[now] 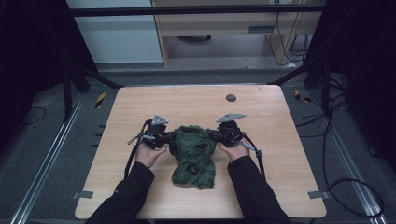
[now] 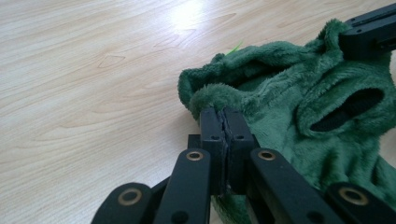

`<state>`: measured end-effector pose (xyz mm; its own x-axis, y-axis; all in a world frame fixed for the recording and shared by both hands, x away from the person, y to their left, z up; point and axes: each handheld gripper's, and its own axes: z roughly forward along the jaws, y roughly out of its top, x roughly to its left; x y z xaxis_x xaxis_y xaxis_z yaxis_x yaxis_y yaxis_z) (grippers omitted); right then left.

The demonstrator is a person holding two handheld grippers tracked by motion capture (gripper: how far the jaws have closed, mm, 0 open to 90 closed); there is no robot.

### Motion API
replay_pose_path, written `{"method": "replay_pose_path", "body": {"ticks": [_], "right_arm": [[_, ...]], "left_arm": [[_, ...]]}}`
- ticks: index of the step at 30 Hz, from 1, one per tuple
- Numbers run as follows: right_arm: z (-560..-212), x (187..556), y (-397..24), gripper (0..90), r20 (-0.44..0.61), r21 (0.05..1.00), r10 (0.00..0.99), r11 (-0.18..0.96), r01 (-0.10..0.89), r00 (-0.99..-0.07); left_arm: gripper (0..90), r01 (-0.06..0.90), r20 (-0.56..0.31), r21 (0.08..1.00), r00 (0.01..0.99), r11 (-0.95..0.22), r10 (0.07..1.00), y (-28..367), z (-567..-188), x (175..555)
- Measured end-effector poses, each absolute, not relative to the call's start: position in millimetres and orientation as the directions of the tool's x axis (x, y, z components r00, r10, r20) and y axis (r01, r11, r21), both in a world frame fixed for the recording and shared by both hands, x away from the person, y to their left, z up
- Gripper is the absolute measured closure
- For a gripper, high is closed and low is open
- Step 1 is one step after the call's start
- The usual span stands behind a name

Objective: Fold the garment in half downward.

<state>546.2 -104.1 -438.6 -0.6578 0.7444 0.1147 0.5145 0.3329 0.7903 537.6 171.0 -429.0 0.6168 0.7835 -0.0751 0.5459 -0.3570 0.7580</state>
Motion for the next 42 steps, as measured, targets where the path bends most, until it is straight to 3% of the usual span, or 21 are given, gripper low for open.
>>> {"method": "replay_pose_path", "body": {"ticks": [42], "right_arm": [[-436.1,475.4,-111.5,85.8,0.062,0.814,0.642,0.41,0.411,-0.764]], "left_arm": [[88.5,0.515,-0.088,0.762,0.684,-0.393,0.724,179.0,-428.7,467.6]]}}
